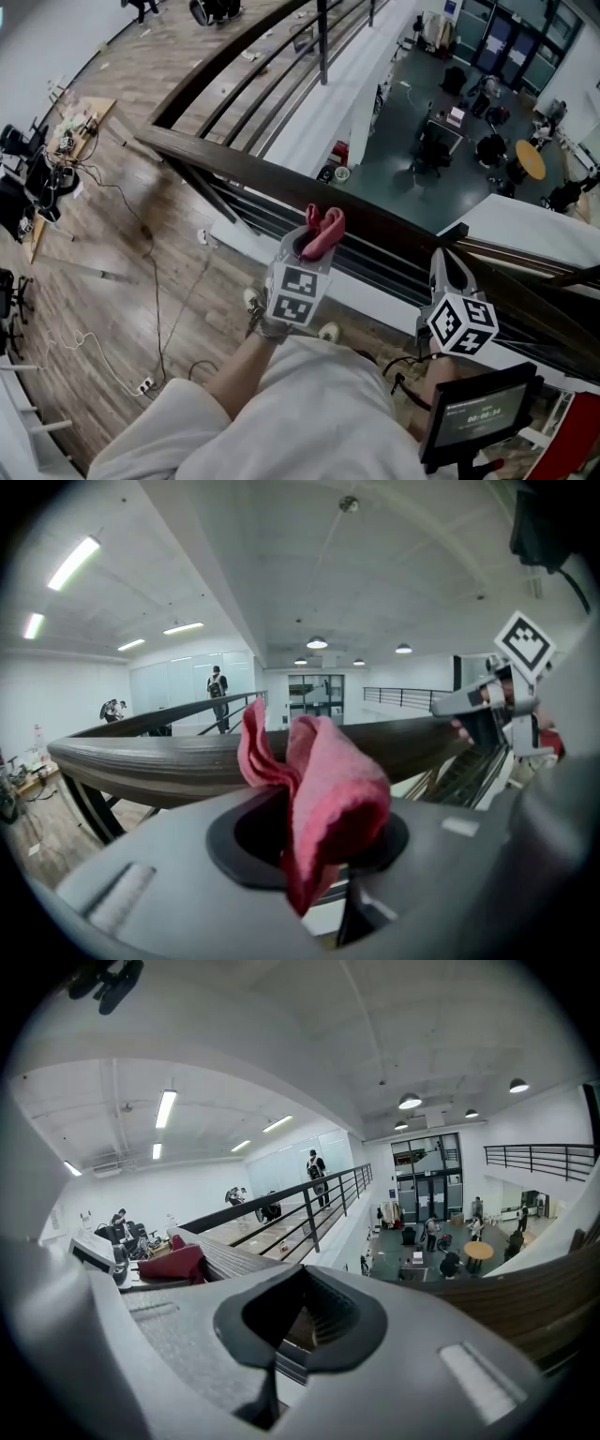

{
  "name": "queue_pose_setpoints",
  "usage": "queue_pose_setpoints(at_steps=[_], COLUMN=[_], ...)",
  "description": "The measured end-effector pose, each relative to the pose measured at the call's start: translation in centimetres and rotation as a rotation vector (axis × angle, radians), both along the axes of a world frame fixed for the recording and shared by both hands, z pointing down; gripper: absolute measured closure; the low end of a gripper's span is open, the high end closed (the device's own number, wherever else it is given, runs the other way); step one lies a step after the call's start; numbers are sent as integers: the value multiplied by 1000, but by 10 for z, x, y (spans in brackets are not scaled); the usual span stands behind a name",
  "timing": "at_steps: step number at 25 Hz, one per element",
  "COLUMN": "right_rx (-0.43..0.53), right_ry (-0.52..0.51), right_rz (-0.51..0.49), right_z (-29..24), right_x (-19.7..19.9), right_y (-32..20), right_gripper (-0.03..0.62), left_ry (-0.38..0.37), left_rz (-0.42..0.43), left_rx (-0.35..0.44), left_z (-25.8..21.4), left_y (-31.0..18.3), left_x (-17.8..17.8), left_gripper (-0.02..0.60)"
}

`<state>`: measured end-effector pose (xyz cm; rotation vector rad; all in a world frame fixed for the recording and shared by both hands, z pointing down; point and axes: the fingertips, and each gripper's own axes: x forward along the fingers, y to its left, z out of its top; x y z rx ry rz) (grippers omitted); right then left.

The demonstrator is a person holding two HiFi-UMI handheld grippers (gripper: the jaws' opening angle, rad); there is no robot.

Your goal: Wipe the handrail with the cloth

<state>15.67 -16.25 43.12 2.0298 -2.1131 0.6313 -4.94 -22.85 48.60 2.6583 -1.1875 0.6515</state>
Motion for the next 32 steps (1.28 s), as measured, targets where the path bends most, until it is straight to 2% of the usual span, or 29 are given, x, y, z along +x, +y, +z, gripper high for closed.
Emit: queue_pose_setpoints(at_steps=[19, 32], right_rx=[-24, -18], right_ry=[14, 20], right_rz=[-24, 61], right_z=[5, 3], right_x=[13, 33], right_y=[9, 36], right_gripper=[591, 591], left_ry=[12, -4], left_rz=[169, 407], left_rx=[-26, -31], left_z=[12, 16], left_y=[45, 94], left_x=[70, 139], left_gripper=[457, 457])
